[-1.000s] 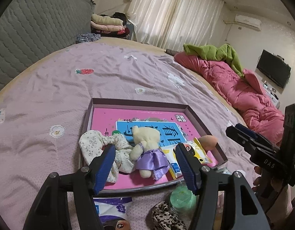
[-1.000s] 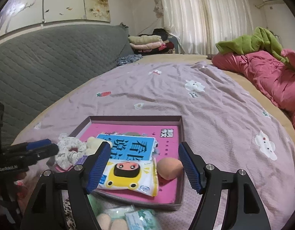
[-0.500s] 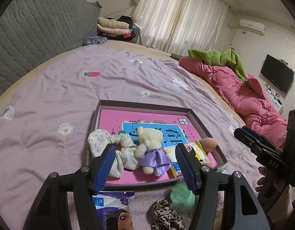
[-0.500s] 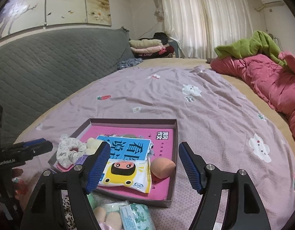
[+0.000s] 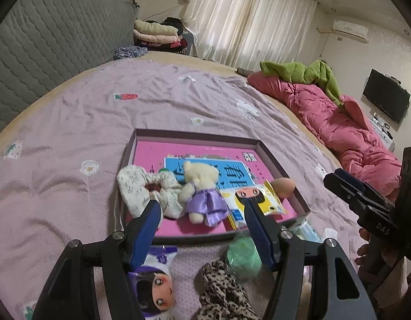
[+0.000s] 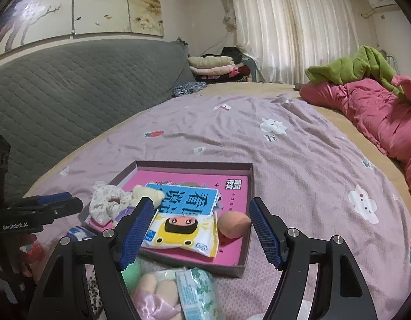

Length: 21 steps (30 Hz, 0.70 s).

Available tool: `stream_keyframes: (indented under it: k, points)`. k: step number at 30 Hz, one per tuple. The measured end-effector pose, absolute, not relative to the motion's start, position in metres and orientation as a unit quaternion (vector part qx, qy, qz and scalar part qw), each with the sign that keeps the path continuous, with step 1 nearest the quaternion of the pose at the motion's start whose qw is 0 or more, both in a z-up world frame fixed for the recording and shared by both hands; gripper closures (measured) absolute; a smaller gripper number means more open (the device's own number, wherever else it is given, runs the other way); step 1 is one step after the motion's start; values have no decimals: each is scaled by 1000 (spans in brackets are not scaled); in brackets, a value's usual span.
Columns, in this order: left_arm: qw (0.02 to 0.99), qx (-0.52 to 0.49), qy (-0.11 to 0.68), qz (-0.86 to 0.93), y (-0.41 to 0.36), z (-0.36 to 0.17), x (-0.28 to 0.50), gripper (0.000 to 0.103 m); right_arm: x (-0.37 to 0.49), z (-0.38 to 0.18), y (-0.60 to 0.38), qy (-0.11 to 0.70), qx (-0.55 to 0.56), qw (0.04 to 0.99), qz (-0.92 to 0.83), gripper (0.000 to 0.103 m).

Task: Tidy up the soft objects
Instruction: 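Open both tools and withdraw them from the box toward the remaining items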

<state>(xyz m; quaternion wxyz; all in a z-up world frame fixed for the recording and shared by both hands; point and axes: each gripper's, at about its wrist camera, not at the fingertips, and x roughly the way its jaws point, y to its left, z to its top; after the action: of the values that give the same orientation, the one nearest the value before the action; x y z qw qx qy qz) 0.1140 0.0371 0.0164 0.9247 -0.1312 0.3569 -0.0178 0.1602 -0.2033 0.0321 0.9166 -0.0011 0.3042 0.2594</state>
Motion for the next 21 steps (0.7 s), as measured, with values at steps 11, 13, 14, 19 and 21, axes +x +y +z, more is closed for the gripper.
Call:
stream_keyframes:
  k: [11,13,14,19,21]
  points:
    - [916,-118,383,-25,17,10,100,38,147,33,-213,306,0,914,265,27]
    - [915,-119,385,-25,16,9,98,38,143,31,-214,308,3,914,264,27]
    - [914,-120,387,-25,16,9,97,38,142,31,-215,309,4,914,264,27]
    - [909,-115,400,-23,12,6,91,38,127,29,-213,313,8,911,268,27]
    - [908,-111,403,-23,10,6,88,38,120,29,-211,314,6,910,272,27]
